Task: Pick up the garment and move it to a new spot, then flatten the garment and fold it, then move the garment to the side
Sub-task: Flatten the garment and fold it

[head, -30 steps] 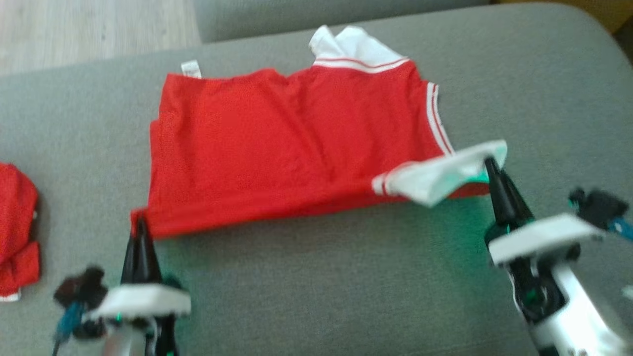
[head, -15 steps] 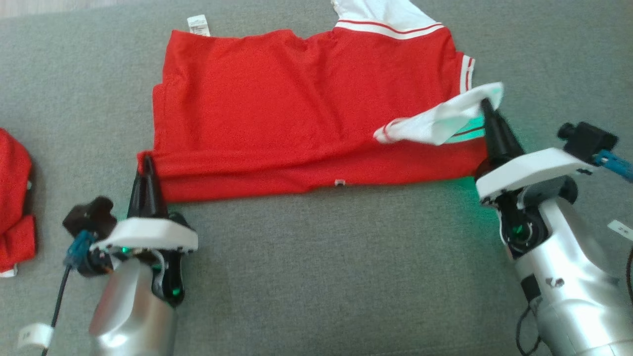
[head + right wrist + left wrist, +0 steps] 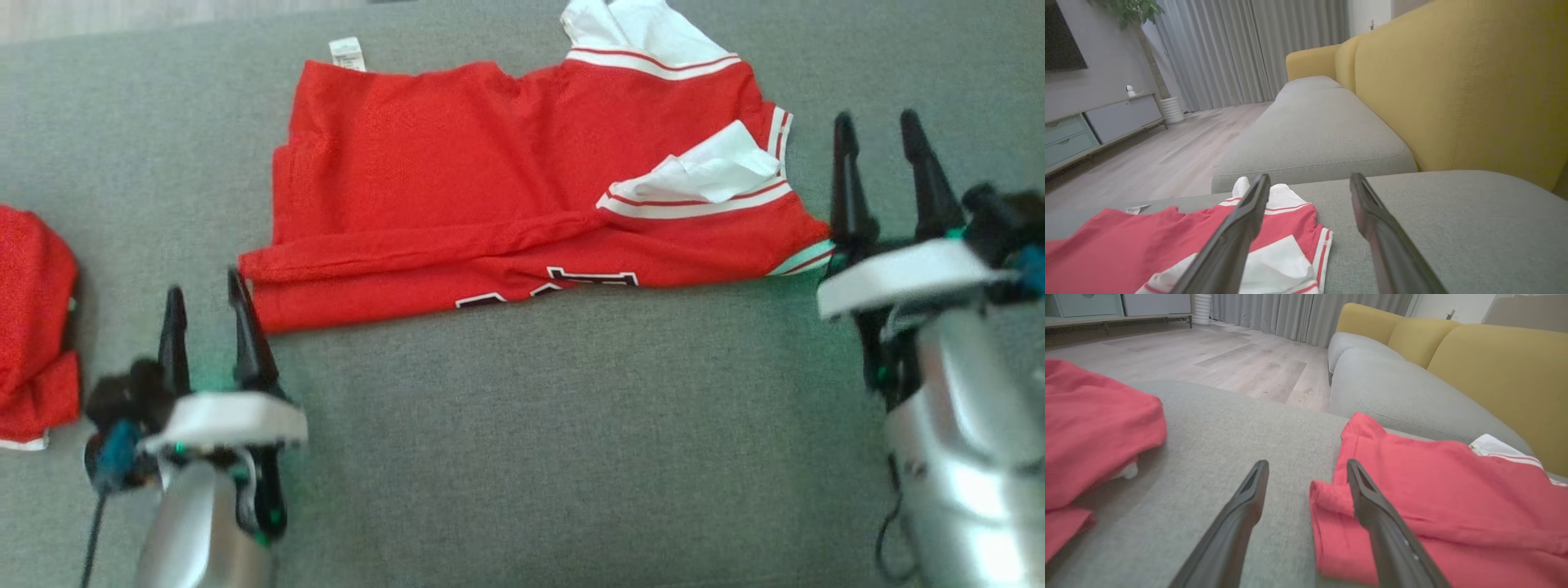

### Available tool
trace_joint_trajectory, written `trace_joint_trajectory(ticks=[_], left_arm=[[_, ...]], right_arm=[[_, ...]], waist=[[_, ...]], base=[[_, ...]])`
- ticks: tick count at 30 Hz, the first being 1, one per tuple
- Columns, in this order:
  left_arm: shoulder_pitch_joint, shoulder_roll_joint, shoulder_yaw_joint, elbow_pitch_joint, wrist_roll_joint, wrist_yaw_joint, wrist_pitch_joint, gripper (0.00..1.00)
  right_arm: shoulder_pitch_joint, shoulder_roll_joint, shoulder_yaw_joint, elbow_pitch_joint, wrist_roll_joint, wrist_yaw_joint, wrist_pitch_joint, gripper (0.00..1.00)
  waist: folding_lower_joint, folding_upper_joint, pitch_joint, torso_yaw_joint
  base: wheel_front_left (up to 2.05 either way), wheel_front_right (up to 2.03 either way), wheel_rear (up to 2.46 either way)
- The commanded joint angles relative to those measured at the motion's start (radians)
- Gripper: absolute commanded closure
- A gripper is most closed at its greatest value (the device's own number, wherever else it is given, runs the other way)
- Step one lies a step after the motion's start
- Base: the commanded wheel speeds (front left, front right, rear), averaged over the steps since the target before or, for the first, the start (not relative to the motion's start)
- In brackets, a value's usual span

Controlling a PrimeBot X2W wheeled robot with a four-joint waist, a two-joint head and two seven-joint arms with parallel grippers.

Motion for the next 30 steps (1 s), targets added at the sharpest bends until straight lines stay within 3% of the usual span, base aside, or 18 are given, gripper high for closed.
trace_joint_trajectory(ticks=[1, 4, 10, 19, 30], left_arm=[[0.043, 0.022, 0.016, -0.062, 0.028, 0.004, -0.005, 0.0], [0.102, 0.022, -0.004, -0.093, 0.047, 0.002, -0.005, 0.0], [0.201, 0.022, -0.032, -0.16, 0.065, 0.0, -0.005, 0.0], [0.336, 0.022, -0.05, -0.181, 0.052, 0.009, -0.005, 0.0], [0.307, 0.022, -0.075, -0.178, 0.018, 0.016, -0.005, 0.0]], right_arm=[[0.071, 0.035, 0.001, -0.066, -0.07, -0.001, -0.01, 0.0], [0.141, 0.049, 0.0, -0.089, -0.166, -0.001, -0.01, 0.0], [0.224, 0.069, -0.005, -0.08, -0.231, -0.001, -0.011, 0.0], [0.34, 0.081, -0.006, -0.041, -0.208, -0.001, -0.011, 0.0], [0.338, 0.083, -0.005, -0.044, -0.172, -0.001, -0.011, 0.0]], waist=[[0.0, 0.0, -0.015, 0.008], [0.0, 0.0, -0.036, 0.014], [0.0, 0.0, -0.078, 0.017], [0.0, 0.0, -0.15, 0.018], [0.0, 0.0, -0.124, 0.014]], base=[[0.0, 0.0, 0.0], [0.0, 0.0, 0.0], [0.0, 0.0, 0.0], [0.0, 0.0, 0.0], [0.0, 0.0, 0.0]])
